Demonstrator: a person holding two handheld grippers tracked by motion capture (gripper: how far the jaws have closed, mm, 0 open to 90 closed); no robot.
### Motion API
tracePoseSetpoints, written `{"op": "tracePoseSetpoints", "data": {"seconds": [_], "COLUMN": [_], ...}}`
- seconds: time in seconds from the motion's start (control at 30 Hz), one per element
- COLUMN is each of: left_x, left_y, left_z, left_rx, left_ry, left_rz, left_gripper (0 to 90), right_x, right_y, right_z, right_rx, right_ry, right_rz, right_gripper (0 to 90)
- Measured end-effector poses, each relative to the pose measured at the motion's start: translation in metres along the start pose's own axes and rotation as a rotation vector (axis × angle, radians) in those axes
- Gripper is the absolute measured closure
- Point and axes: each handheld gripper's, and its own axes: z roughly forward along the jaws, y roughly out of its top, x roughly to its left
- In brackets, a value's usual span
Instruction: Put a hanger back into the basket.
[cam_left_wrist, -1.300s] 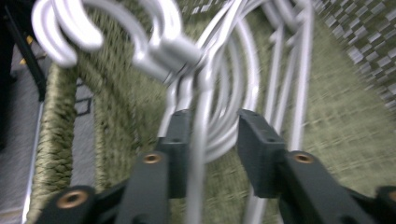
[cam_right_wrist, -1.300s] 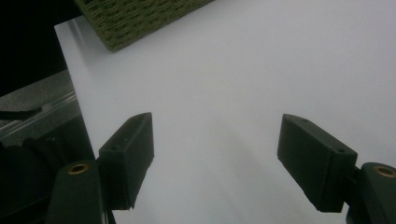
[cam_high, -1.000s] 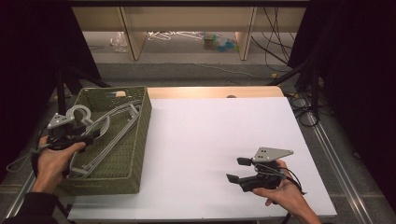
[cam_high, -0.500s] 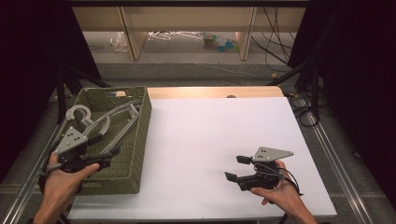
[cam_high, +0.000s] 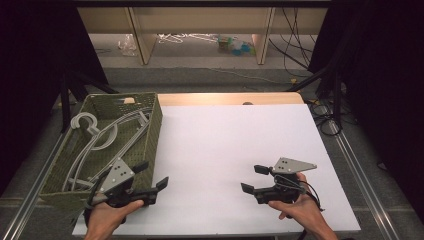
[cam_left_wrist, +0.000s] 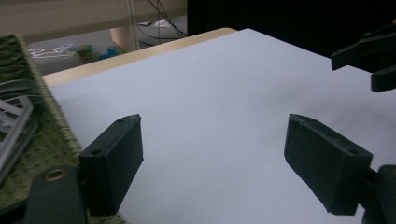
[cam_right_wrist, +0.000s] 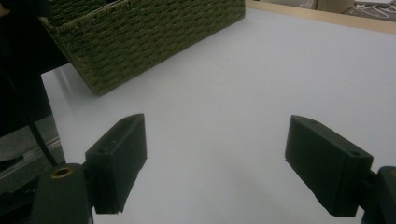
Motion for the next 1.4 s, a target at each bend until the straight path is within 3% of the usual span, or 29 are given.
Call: {"op": "tracePoseSetpoints", "data": {"seconds": [0.07, 0.13, 0.2, 0.27, 0.4, 0.47, 0.53, 0.57, 0.63, 0.73, 0.83, 0.9, 0.97, 1.07, 1.13, 1.17, 1.23, 1.3, 1.33, 1.4], "left_x": [-0.003, -0.008, -0.009, -0.014, -0.015, -0.013, -0.013, -0.011, -0.009, -0.009, -0.007, -0.008, -0.005, -0.006, -0.006, -0.005, -0.004, -0.005, -0.006, -0.005], "left_y": [-0.006, -0.011, -0.014, -0.017, -0.021, -0.022, -0.023, -0.023, -0.023, -0.024, -0.024, -0.026, -0.026, -0.026, -0.027, -0.026, -0.026, -0.027, -0.028, -0.028], "left_z": [0.004, 0.006, 0.008, 0.008, 0.006, 0.003, 0.002, 0.001, 0.0, 0.0, -0.002, -0.001, -0.002, -0.003, -0.004, -0.004, -0.004, -0.004, -0.004, -0.004], "left_rx": [-0.016, -0.006, -0.015, -0.012, -0.026, -0.024, -0.041, -0.042, -0.048, -0.058, -0.048, -0.057, -0.049, -0.051, -0.063, -0.061, -0.061, -0.058, -0.056, -0.055], "left_ry": [-0.005, -0.015, -0.032, -0.032, -0.032, -0.032, -0.035, -0.024, -0.025, -0.028, -0.025, -0.034, -0.031, -0.031, -0.037, -0.034, -0.036, -0.034, -0.035, -0.036], "left_rz": [0.003, -0.045, -0.006, -0.024, -0.008, 0.007, -0.017, 0.009, 0.022, -0.002, 0.021, -0.009, 0.022, 0.014, 0.004, 0.018, 0.027, 0.022, -0.001, 0.012], "left_gripper": [18.5, 17.4, 17.2, 17.2, 16.4, 16.4, 16.4, 16.4, 16.4, 16.4, 16.4, 16.4, 16.4, 16.4, 16.4, 16.4, 16.4, 16.4, 16.4, 16.4], "right_x": [0.0, 0.0, 0.001, 0.002, 0.006, 0.008, 0.011, 0.012, 0.014, 0.014, 0.014, 0.015, 0.015, 0.016, 0.017, 0.017, 0.018, 0.018, 0.018, 0.018], "right_y": [-0.001, -0.001, -0.002, -0.004, -0.009, -0.011, -0.014, -0.015, -0.018, -0.02, -0.022, -0.023, -0.024, -0.025, -0.026, -0.027, -0.028, -0.029, -0.03, -0.03], "right_z": [0.001, -0.001, -0.002, -0.004, -0.006, -0.01, -0.012, -0.013, -0.014, -0.015, -0.015, -0.016, -0.016, -0.017, -0.018, -0.018, -0.019, -0.02, -0.019, -0.02], "right_rx": [-0.012, 0.001, -0.004, 0.001, -0.032, -0.02, -0.025, -0.029, -0.027, -0.027, -0.022, -0.023, -0.03, -0.029, -0.037, -0.044, -0.036, -0.036, -0.04, -0.034], "right_ry": [0.0, -0.008, -0.011, -0.016, -0.022, -0.026, -0.029, -0.028, -0.027, -0.034, -0.037, -0.036, -0.044, -0.037, -0.06, -0.046, -0.062, -0.06, -0.05, -0.052], "right_rz": [-0.005, -0.012, -0.007, -0.001, 0.005, 0.006, -0.001, -0.001, 0.003, -0.002, -0.001, -0.001, -0.009, -0.009, -0.017, -0.013, -0.023, -0.022, -0.019, -0.027], "right_gripper": [21.1, 19.7, 18.8, 18.5, 18.1, 18.0, 18.0, 17.9, 17.8, 17.8, 17.7, 17.7, 17.5, 17.4, 17.2, 17.2, 17.1, 17.1, 17.1, 17.1]}}
